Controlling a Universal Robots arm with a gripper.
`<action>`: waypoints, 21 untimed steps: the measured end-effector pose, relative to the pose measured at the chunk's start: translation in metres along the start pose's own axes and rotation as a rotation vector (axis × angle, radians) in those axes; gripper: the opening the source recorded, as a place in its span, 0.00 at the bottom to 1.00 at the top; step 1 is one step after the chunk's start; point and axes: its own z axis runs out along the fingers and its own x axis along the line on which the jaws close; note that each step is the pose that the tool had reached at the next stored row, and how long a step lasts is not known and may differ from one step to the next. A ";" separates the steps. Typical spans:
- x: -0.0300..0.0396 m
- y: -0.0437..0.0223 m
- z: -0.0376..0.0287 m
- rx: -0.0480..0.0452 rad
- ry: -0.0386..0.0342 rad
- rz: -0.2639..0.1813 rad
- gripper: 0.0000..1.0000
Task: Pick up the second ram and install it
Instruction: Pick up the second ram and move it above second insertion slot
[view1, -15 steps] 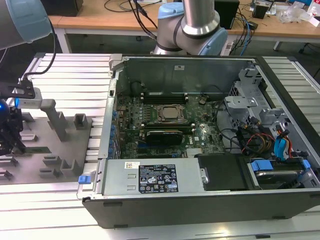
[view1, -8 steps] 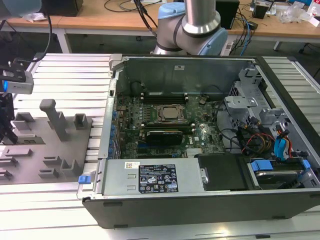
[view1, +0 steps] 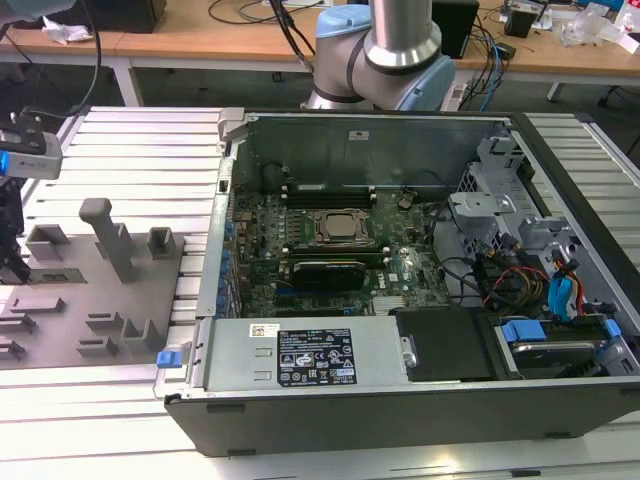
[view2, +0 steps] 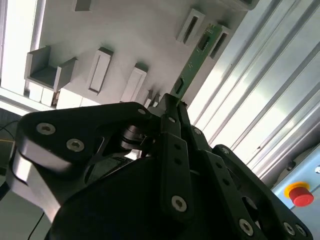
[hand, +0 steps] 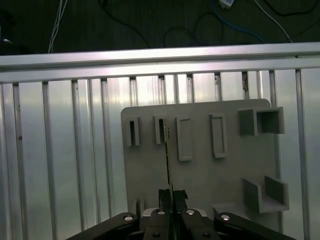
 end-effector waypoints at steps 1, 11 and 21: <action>-0.0001 0.0000 -0.0017 0.0001 -0.0001 0.000 0.14; -0.0009 0.0004 -0.0312 0.0001 0.0000 0.000 0.14; -0.0016 0.0005 -0.0541 0.0000 -0.0001 0.000 0.14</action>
